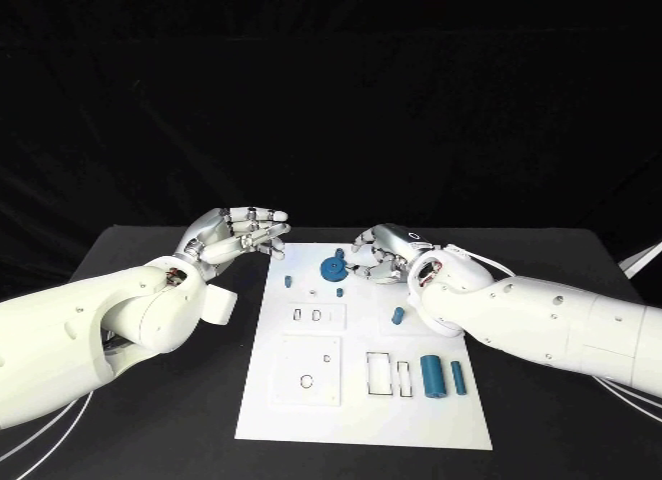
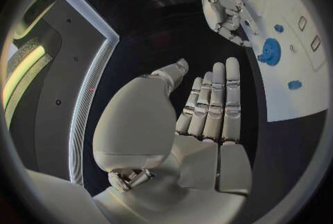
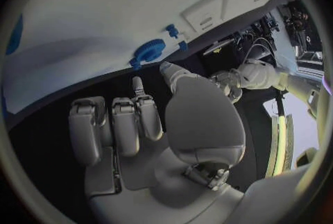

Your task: Assemble the parts on the task board

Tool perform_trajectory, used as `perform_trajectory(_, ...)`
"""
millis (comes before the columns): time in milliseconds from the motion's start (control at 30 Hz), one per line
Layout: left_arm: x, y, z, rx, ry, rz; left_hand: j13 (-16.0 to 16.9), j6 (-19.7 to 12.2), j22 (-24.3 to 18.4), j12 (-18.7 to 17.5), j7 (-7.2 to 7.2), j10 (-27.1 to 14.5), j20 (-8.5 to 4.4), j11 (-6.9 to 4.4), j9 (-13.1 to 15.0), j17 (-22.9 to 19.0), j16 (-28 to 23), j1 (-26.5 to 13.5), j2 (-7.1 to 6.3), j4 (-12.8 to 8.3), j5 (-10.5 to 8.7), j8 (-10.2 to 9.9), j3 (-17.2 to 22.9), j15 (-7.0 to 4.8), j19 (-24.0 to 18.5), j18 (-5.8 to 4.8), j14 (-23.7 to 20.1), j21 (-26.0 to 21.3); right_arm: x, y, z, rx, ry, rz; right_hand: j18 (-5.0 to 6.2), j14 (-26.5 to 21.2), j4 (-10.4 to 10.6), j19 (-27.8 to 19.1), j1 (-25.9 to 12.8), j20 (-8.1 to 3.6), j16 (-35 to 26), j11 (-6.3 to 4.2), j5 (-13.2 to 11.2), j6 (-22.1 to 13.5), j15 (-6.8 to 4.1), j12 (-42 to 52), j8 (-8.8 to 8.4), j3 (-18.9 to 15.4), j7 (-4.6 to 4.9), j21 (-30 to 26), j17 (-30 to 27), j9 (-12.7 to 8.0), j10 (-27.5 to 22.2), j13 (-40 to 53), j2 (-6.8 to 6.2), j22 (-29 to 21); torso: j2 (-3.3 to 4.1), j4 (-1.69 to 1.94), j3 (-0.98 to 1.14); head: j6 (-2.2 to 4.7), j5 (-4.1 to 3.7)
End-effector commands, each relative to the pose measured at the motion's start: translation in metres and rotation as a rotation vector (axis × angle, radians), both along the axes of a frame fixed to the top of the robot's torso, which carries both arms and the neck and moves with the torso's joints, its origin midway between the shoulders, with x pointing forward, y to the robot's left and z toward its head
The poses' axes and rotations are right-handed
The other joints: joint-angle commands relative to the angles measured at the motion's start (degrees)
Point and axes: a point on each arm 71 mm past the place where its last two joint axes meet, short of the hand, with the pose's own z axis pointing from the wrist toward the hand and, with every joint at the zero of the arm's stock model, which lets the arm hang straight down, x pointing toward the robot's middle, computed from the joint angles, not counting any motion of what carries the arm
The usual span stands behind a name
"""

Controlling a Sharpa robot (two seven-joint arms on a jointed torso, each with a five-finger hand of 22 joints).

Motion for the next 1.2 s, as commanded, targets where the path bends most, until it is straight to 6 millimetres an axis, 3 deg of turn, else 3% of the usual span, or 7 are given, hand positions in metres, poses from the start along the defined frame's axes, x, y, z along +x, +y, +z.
perform_trajectory(33, 0.0, 0.001, 0.001, -0.001, -0.003, 0.001, 0.3, -0.3, 1.2, -0.3, 1.21, -0.5, 0.14, -0.13, 0.9, 1.0, 1.3, -1.1, -0.1, -0.6, 1.26, -0.8, 1.8, -0.02, -0.3, 0.14, -0.6, 0.7, -0.004, -0.008, 0.006, 0.061, 0.023, 0.032, -2.06, 6.0, -1.0, 6.1, 1.1, 0.42, 0.8, 0.27, 0.2, -0.2, 0.44, -0.5, -0.37, 0.0, 0.39, 1.3, 15.5, 0.3, -0.3, 8.2, -0.08, 15.7, -0.19, -0.43, 0.27, 0.18, 0.24)
perform_trajectory(133, 0.0, 0.003, 0.0, 0.001, -0.002, 0.005, 0.3, -0.3, 1.2, -0.3, 1.21, -0.5, 0.14, -0.13, 0.9, 1.0, 1.3, -1.1, -0.1, -0.6, 1.26, -0.8, 1.8, -0.02, -0.3, 0.14, -0.6, 0.7, -0.009, -0.028, 0.014, 0.126, 0.063, 0.044, -2.06, 6.0, -2.0, 6.1, 2.3, 0.49, 0.7, 0.35, 0.3, -0.3, 0.5, -1.2, -0.66, 0.8, 0.49, 1.3, 15.4, 0.3, -1.0, 7.6, -0.46, 15.7, -0.4, -0.81, 0.53, 0.04, 0.31)
perform_trajectory(333, 0.001, 0.006, -0.002, 0.004, 0.001, 0.011, 0.3, -0.3, 1.3, -0.3, 1.24, -0.6, 0.18, -0.1, 0.9, 1.0, 1.3, -1.1, -0.11, -0.6, 1.26, -0.9, 1.8, 0.02, -0.5, 0.14, -0.7, 0.9, -0.014, -0.065, 0.024, 0.17, 0.118, 0.049, -2.02, 5.9, -4.2, 6.0, 4.7, 0.52, 0.6, 0.35, 0.3, -0.2, 0.5, -1.7, -1.08, 2.2, 0.51, 1.2, 15.2, 0.3, -1.6, 7.2, -1.32, 15.6, -0.77, -1.49, 0.84, 0.1, -0.34)
perform_trajectory(600, 0.002, 0.008, -0.006, 0.007, 0.006, 0.013, 0.3, -0.3, 1.3, -0.3, 1.24, -0.6, 0.18, -0.1, 0.9, 1.0, 1.3, -1.1, -0.11, -0.6, 1.26, -0.9, 1.8, 0.02, -0.5, 0.14, -0.7, 0.9, -0.011, -0.103, 0.025, 0.14, 0.125, 0.018, -1.92, 6.0, -6.1, 5.8, 6.7, 0.45, 0.7, 0.27, -0.5, -0.4, 0.43, -3.0, -1.53, 3.1, 0.44, 0.9, 15.3, 0.2, -2.8, 6.0, -2.28, 15.3, -1.04, -1.69, 1.21, -0.11, -0.74)
perform_trajectory(900, 0.002, 0.008, -0.007, 0.008, 0.008, 0.011, 0.3, -0.3, 1.4, -0.3, 1.22, -0.5, 0.19, -0.1, 1.0, 1.0, 1.3, -1.1, -0.11, -0.7, 1.26, -0.9, 1.8, 0.02, -0.5, 0.14, -0.7, 1.0, 0.0, -0.13, 0.022, 0.083, 0.098, -0.036, -1.97, 6.0, -6.6, 5.9, 7.2, 0.43, 0.8, 0.24, -0.6, -0.6, 0.41, -3.1, -1.69, 3.4, 0.42, 1.0, 15.5, 0.2, -2.9, 5.9, -2.44, 15.4, -0.94, -1.57, 1.17, -0.34, -0.76)
perform_trajectory(967, 0.002, 0.008, -0.007, 0.008, 0.009, 0.011, 0.3, -0.3, 1.4, -0.3, 1.22, -0.5, 0.19, -0.1, 1.0, 1.0, 1.3, -1.1, -0.11, -0.7, 1.26, -0.9, 1.8, 0.02, -0.5, 0.14, -0.7, 1.0, 0.001, -0.135, 0.021, 0.075, 0.1, -0.046, -1.97, 6.0, -6.6, 5.9, 7.2, 0.43, 0.8, 0.24, -0.6, -0.6, 0.41, -3.1, -1.69, 3.4, 0.42, 1.0, 15.5, 0.2, -2.9, 5.9, -2.44, 15.4, -0.93, -1.48, 1.07, -0.44, -0.83)
perform_trajectory(1200, 0.002, 0.009, -0.008, 0.009, 0.009, 0.013, 0.3, -0.3, 1.4, -0.3, 1.22, -0.5, 0.19, -0.1, 1.0, 1.0, 1.3, -1.1, -0.11, -0.7, 1.26, -0.9, 1.8, 0.02, -0.5, 0.14, -0.7, 1.0, 0.004, -0.143, 0.013, 0.047, 0.116, -0.063, -2.02, 6.1, -6.7, 6.0, 7.4, 0.43, 0.8, 0.24, -0.7, -0.5, 0.4, -3.0, -1.69, 3.4, 0.41, 1.2, 15.6, 0.2, -2.8, 6.0, -2.49, 15.6, -0.94, -1.59, 0.99, -0.62, -0.69)
